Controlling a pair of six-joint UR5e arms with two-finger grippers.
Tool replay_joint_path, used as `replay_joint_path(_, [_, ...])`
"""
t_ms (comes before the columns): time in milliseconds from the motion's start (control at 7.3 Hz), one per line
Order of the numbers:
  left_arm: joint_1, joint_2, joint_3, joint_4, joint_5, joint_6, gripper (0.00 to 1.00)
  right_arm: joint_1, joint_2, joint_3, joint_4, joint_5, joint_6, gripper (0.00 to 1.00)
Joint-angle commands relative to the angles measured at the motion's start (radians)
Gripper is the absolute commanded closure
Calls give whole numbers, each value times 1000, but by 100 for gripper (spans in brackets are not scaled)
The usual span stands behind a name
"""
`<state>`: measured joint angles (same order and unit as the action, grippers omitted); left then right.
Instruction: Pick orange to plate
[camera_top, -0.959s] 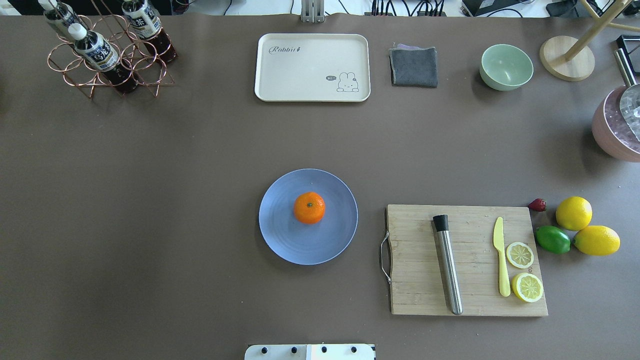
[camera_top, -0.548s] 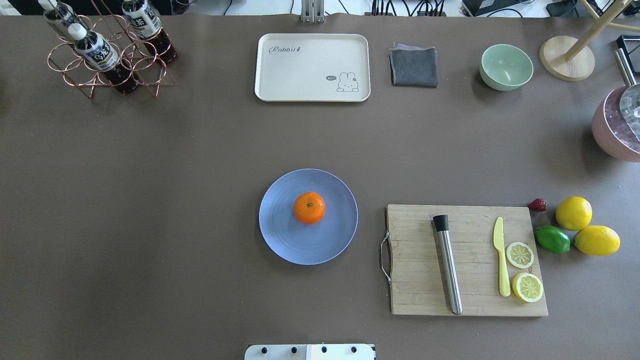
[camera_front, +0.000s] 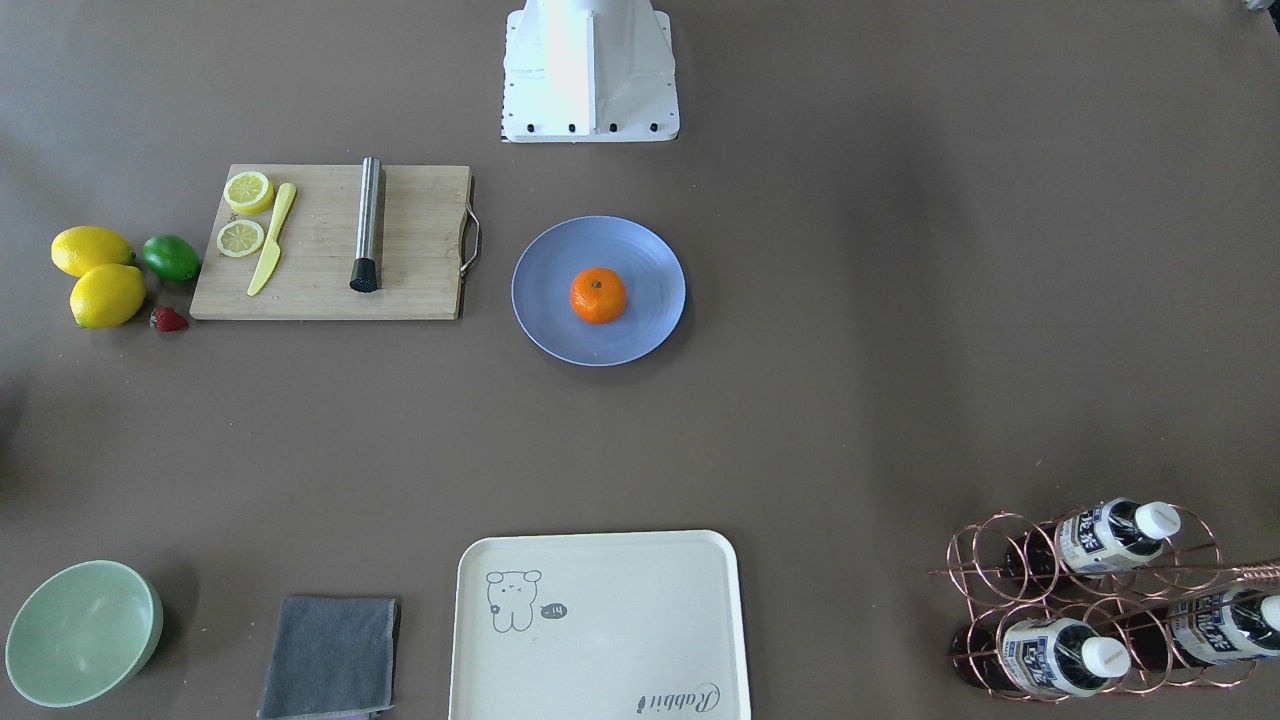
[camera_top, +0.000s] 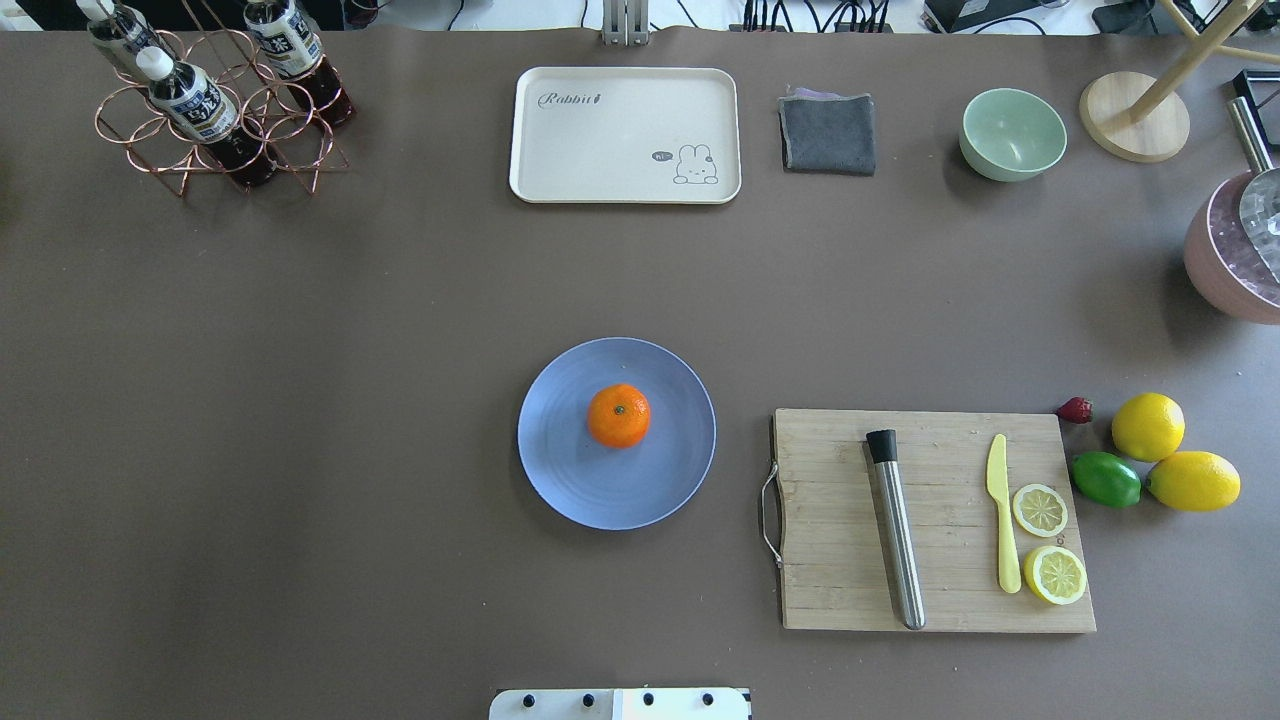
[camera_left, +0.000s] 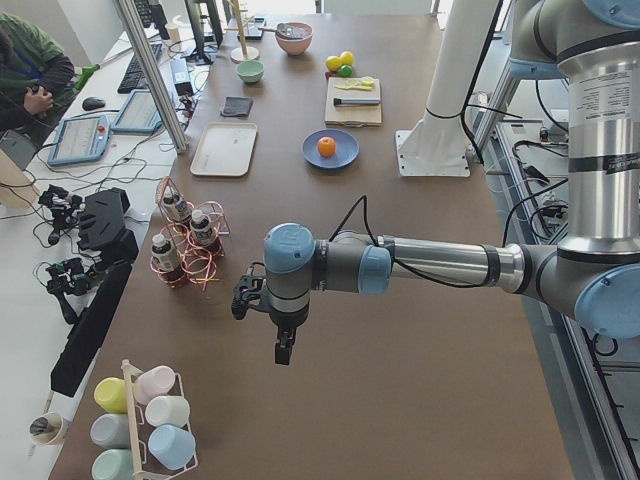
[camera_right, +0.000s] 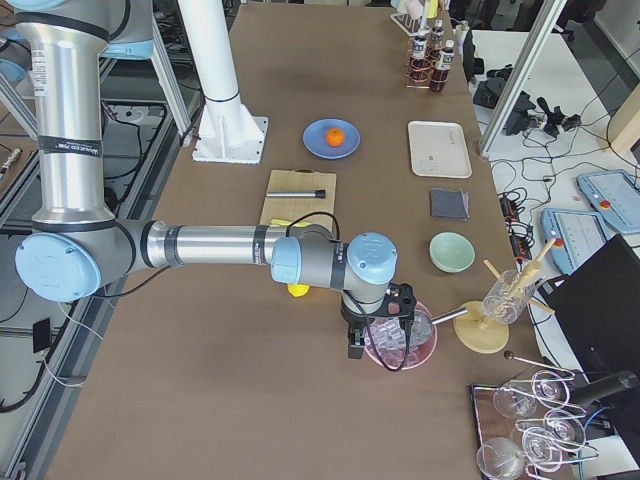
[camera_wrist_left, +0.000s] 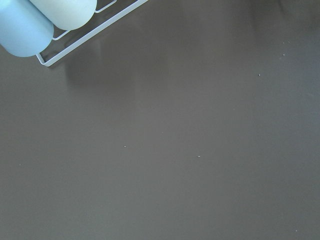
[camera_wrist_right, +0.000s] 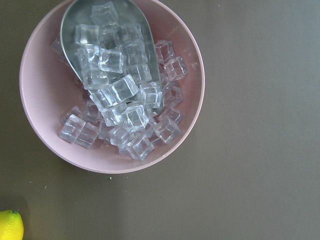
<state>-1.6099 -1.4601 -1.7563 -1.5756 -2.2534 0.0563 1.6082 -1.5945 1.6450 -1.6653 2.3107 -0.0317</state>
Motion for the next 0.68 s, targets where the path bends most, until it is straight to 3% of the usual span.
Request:
replay_joint_path(0, [-2, 0, 1, 0, 2, -1, 2, -1, 4, -2, 4, -16, 6, 0])
replay_joint_path(548, [-4, 1, 1, -1, 2, 0, 2, 1, -4, 2, 4, -8, 0, 0])
